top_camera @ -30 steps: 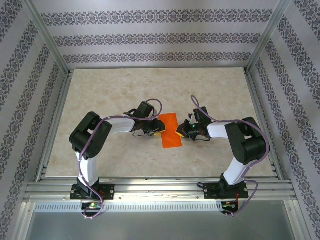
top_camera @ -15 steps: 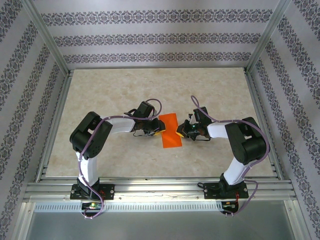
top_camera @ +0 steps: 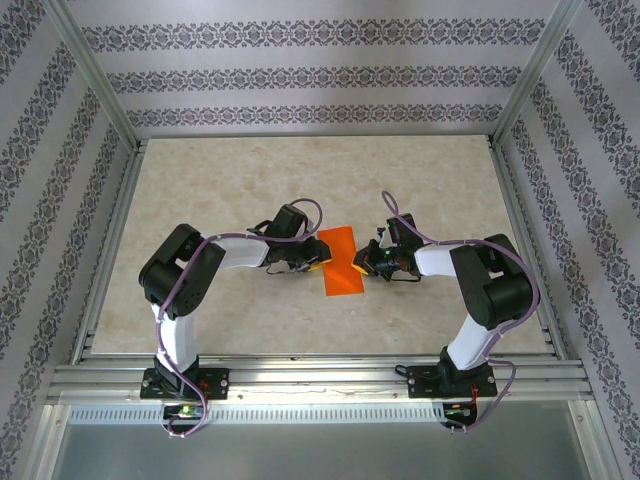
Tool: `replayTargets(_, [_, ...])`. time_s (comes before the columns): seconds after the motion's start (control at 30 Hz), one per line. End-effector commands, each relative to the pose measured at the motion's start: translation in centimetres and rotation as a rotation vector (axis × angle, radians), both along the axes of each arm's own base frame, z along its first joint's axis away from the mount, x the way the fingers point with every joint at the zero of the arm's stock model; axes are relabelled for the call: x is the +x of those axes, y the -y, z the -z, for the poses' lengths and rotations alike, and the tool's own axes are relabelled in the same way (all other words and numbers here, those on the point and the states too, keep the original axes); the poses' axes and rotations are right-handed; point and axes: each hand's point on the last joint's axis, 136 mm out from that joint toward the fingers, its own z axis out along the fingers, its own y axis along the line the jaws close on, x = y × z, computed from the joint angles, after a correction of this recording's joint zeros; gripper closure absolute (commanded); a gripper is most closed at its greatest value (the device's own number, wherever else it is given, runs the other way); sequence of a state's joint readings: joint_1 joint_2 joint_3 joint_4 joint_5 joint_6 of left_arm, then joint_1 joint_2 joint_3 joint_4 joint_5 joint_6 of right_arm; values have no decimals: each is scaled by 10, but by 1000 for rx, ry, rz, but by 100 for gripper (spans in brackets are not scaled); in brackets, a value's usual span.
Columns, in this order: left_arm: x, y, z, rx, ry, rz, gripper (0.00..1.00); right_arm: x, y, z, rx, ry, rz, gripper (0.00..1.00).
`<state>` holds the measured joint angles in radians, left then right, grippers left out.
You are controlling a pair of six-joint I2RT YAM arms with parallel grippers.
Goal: Fold a paper plane with a square sheet of paper (pick it up from the middle)
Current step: Third fold the triangle at the center of the table.
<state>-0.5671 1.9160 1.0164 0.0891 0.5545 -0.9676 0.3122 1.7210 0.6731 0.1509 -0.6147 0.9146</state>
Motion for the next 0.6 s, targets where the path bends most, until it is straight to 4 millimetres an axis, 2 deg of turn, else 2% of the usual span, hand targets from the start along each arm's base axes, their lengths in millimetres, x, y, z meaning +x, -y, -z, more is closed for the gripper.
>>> replayTargets(0.0, [7, 3, -17, -58, 56, 5, 65, -29, 13, 30, -77, -135, 21, 92])
replayTargets(0.4, [23, 2, -25, -70, 146, -2, 61, -28, 10, 27, -64, -126, 9, 92])
replayTargets(0.57, [22, 3, -25, -80, 121, 2, 63, -28, 10, 26, -62, -122, 10, 92])
